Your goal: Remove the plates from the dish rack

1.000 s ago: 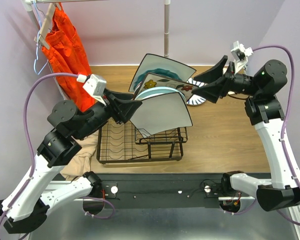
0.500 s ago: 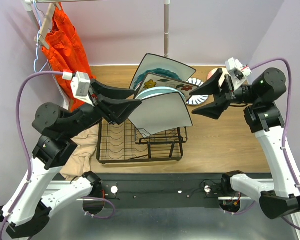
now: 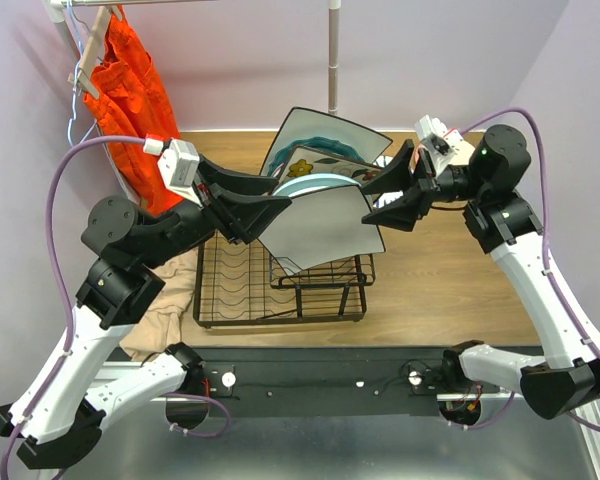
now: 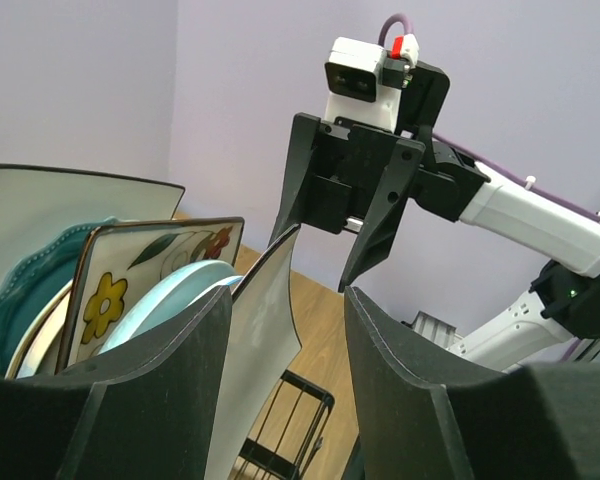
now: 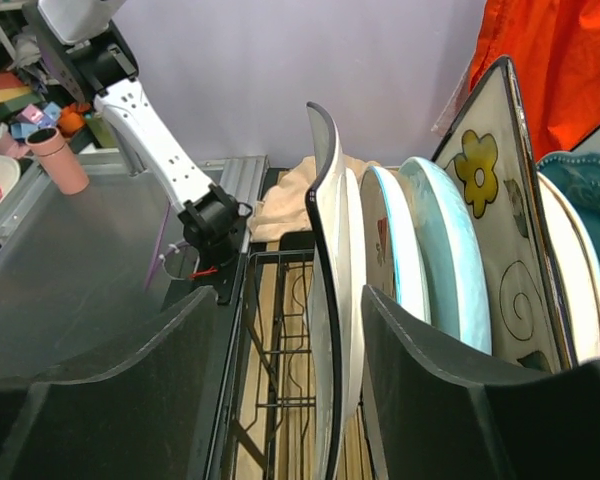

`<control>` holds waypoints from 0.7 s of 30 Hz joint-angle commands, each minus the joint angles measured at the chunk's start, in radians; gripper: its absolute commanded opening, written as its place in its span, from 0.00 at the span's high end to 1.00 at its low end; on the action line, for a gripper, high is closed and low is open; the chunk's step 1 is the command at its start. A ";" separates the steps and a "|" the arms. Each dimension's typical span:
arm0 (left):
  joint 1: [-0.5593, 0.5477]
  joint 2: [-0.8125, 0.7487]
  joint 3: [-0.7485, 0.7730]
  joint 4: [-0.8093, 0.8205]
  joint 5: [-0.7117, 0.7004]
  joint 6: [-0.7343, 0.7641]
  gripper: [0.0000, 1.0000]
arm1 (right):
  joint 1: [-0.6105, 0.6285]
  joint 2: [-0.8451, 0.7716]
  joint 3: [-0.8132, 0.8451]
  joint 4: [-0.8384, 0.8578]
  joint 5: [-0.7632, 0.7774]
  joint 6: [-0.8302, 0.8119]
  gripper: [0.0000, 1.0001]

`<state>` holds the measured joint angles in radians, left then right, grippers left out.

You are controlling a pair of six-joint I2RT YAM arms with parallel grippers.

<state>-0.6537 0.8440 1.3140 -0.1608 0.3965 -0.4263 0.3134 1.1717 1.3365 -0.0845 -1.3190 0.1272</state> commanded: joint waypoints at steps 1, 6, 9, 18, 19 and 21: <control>0.008 0.003 -0.024 -0.008 -0.018 0.020 0.42 | 0.047 0.002 -0.005 -0.067 0.072 -0.083 0.34; 0.008 -0.008 -0.056 -0.014 -0.034 0.027 0.42 | 0.076 -0.006 -0.005 -0.098 0.145 -0.116 0.40; 0.008 -0.016 -0.073 -0.014 -0.038 0.027 0.42 | 0.093 -0.007 -0.010 -0.127 0.178 -0.148 0.44; 0.008 -0.045 -0.104 -0.042 -0.059 0.020 0.43 | 0.148 -0.012 -0.020 -0.241 0.282 -0.224 0.48; 0.008 -0.049 -0.107 -0.040 -0.059 0.018 0.42 | 0.156 -0.012 -0.019 -0.263 0.309 -0.242 0.48; 0.009 -0.052 -0.110 -0.034 -0.058 0.012 0.43 | 0.162 -0.017 -0.017 -0.276 0.328 -0.248 0.49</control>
<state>-0.6498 0.8074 1.2182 -0.1825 0.3618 -0.4118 0.4465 1.1702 1.3243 -0.2604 -1.0756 -0.0639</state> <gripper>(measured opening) 0.578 0.522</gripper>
